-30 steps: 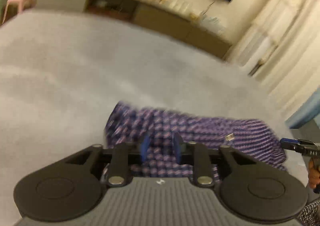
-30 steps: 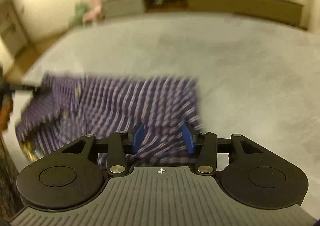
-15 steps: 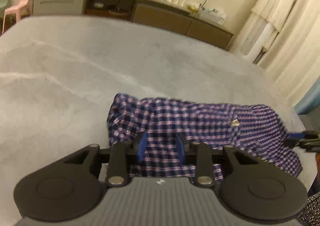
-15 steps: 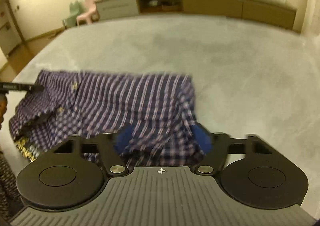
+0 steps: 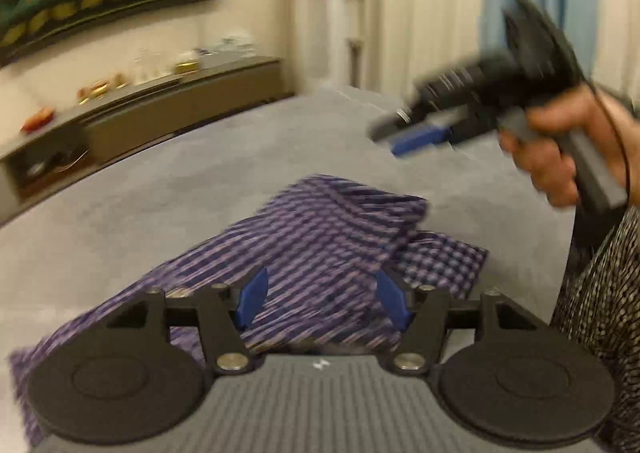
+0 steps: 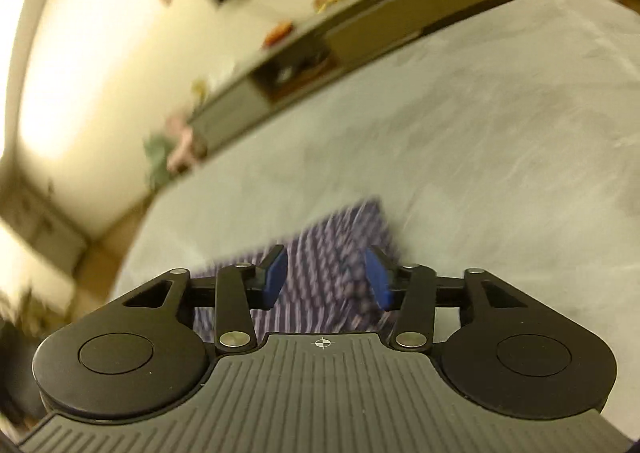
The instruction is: Fold clothes
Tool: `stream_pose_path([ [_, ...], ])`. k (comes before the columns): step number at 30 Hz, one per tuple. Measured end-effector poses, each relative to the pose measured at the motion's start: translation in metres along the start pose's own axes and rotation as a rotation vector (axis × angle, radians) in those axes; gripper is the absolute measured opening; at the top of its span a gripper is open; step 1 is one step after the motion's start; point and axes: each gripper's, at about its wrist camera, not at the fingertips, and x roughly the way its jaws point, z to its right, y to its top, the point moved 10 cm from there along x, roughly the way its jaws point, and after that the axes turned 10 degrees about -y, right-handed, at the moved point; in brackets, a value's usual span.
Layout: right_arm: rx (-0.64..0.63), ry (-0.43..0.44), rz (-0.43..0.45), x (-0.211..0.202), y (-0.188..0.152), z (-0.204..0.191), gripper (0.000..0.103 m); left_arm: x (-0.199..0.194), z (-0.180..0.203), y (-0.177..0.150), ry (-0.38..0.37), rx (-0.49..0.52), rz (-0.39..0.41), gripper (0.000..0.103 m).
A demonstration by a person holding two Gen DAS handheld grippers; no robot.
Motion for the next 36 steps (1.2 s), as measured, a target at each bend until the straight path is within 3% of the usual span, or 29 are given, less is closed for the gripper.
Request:
stream_pose_path([
  [2,0.012,-0.040,0.026,-0.005,0.006,0.011,0.049,0.030,0.018,0.008,-0.013,0.043,-0.048,0.061],
  [4,0.011,-0.065,0.023,-0.004,0.005,0.018,0.049,0.061,0.023,0.006,0.032,0.109,-0.116,0.058],
  [6,-0.001,-0.073,0.000,0.001,0.001,0.022,0.049,0.091,0.027,0.004,0.076,0.175,-0.185,0.038],
  [7,-0.014,-0.076,-0.013,0.004,-0.003,0.023,0.049,0.100,0.024,0.002,0.092,0.174,-0.213,0.015],
  [8,-0.035,-0.080,-0.025,0.008,-0.005,0.022,0.048,0.109,0.021,0.000,0.108,0.173,-0.242,0.004],
  [10,-0.090,-0.092,-0.041,0.015,-0.010,0.020,0.045,0.101,0.014,0.002,0.123,0.134,-0.197,0.003],
  [12,-0.151,-0.108,-0.048,0.019,-0.014,0.018,0.026,0.083,0.012,0.010,0.137,0.109,-0.133,0.003],
  [18,-0.272,-0.125,-0.055,0.027,-0.024,-0.006,0.021,0.047,0.000,0.026,0.183,0.066,-0.016,0.003],
  [22,-0.301,-0.086,-0.116,0.043,-0.036,-0.019,0.020,0.038,0.012,0.037,0.151,0.066,0.036,0.003],
  [24,-0.246,-0.014,-0.162,0.049,-0.042,-0.025,0.020,0.034,0.019,0.036,0.142,0.079,0.043,0.003],
  [28,0.096,0.211,-0.235,0.056,-0.036,-0.020,0.021,0.036,0.025,0.032,0.120,0.066,0.053,0.003],
  [30,0.169,0.182,-0.283,0.067,-0.044,-0.005,0.039,0.041,0.026,0.026,0.084,0.050,0.032,0.003],
  [31,0.190,0.154,-0.307,0.073,-0.049,0.003,0.040,0.045,0.027,0.023,0.064,0.044,0.015,0.003],
  [32,0.201,0.136,-0.317,0.076,-0.052,0.008,0.031,0.049,0.028,0.019,0.045,0.038,-0.002,0.003],
  [33,0.203,0.126,-0.315,0.075,-0.052,0.012,0.030,0.054,0.028,0.015,0.037,0.037,-0.018,0.003],
  [36,0.225,0.125,-0.249,0.056,-0.039,0.022,0.038,0.066,0.025,0.003,0.037,0.034,-0.045,0.003],
])
